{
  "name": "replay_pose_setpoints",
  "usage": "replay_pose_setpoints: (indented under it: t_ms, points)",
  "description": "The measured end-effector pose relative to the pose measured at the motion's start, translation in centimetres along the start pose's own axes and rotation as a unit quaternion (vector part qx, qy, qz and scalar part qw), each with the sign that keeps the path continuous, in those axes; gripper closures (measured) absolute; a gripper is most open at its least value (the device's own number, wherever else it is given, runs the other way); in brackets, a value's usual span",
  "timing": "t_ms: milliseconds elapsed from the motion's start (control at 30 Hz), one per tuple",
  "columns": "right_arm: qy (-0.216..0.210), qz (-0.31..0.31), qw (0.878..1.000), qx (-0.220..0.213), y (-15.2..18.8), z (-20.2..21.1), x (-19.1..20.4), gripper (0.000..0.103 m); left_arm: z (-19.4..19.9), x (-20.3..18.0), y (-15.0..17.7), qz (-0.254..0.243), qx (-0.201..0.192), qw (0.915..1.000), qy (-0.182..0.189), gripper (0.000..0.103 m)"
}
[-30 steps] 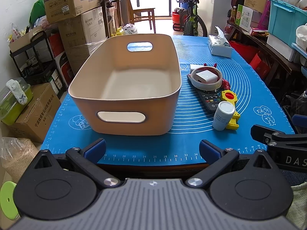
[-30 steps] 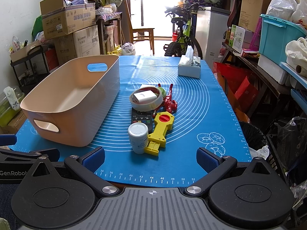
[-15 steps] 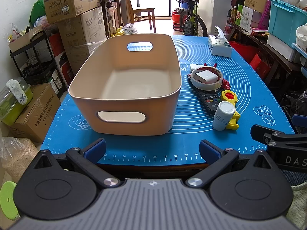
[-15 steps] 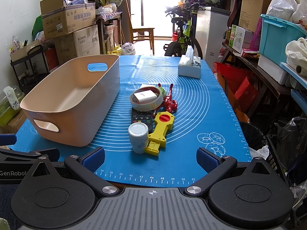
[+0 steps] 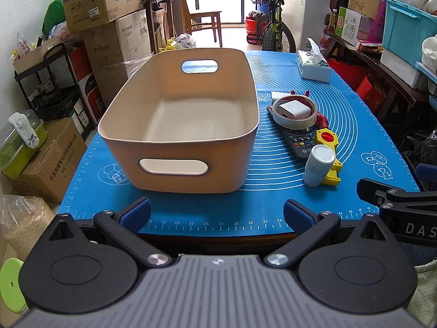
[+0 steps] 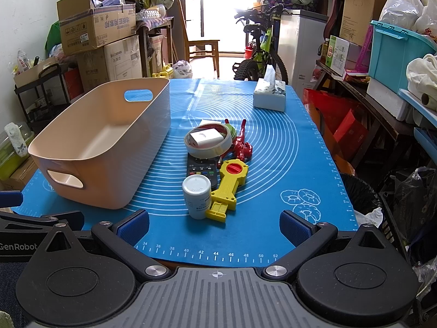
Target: Organize rigid objects
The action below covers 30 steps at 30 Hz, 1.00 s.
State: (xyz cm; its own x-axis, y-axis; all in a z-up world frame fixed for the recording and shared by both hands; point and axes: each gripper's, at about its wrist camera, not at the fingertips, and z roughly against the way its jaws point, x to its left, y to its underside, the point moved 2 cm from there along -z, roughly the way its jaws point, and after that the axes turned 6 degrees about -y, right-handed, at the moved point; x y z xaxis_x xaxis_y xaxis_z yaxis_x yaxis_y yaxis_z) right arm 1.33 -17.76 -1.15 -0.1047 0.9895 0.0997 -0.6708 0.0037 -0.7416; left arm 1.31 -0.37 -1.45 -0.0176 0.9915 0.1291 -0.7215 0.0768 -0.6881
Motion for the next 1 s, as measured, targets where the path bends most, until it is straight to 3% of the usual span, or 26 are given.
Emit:
replay_pose_setpoints:
  t_ms: [700,1000]
  points:
    - [0.001,-0.001,1.0,-0.005,-0.2,0.1,0.2,0.002,-0.1,-0.1,-0.1,0.002,0.001,1.0,-0.002,0.001]
    - [-0.006,0.001,1.0,-0.026,-1.4,1.0,0.4,0.002,0.4,2.6,-2.0,0.034,0.0,0.9994,-0.008,0.001]
